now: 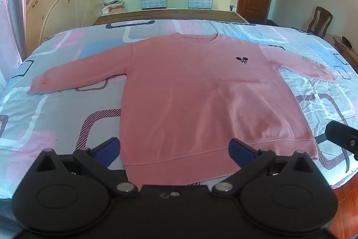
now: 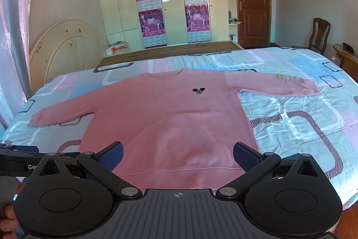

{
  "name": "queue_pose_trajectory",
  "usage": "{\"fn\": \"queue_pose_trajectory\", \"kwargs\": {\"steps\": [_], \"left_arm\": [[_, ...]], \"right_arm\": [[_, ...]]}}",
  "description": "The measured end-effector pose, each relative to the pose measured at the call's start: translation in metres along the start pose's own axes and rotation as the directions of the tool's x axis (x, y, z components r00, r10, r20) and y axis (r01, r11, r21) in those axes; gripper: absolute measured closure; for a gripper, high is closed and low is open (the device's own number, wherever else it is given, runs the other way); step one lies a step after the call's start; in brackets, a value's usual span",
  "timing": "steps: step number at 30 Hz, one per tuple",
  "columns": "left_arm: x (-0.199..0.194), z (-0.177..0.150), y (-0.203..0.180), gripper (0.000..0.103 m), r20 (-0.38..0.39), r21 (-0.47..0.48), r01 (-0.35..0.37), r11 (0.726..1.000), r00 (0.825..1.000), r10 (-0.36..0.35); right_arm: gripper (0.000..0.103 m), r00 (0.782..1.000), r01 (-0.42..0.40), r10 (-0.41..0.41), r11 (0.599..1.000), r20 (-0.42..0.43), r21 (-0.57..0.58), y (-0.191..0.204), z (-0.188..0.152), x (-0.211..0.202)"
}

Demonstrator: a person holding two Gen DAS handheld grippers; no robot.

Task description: Fold small clothes

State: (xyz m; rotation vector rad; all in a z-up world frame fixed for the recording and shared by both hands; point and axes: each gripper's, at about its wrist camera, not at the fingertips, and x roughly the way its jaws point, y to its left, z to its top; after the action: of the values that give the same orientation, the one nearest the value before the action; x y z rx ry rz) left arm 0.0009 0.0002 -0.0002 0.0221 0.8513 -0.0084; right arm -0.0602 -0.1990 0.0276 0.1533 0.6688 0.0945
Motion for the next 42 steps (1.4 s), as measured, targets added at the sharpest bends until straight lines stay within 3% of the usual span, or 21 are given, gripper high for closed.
{"fn": "queue_pose_trajectory", "kwargs": {"steps": [10,42], "left_arm": [[0.007,0.000,0.011,0.000,0.000,0.000,-0.013,1.000,1.000,0.013],[0.063,0.044,-0.008,0.000,0.010,0.020,-0.087,0.996,0.996,0.087]], "right_arm": [[0.000,1.000,0.005,-0.005,1.000,0.001,0.010,-0.004,0.003,0.007],[0.000,0.998,0.046,-0.046,0.999,-0.036,0.012,-0.031,0.032,0.065]]}}
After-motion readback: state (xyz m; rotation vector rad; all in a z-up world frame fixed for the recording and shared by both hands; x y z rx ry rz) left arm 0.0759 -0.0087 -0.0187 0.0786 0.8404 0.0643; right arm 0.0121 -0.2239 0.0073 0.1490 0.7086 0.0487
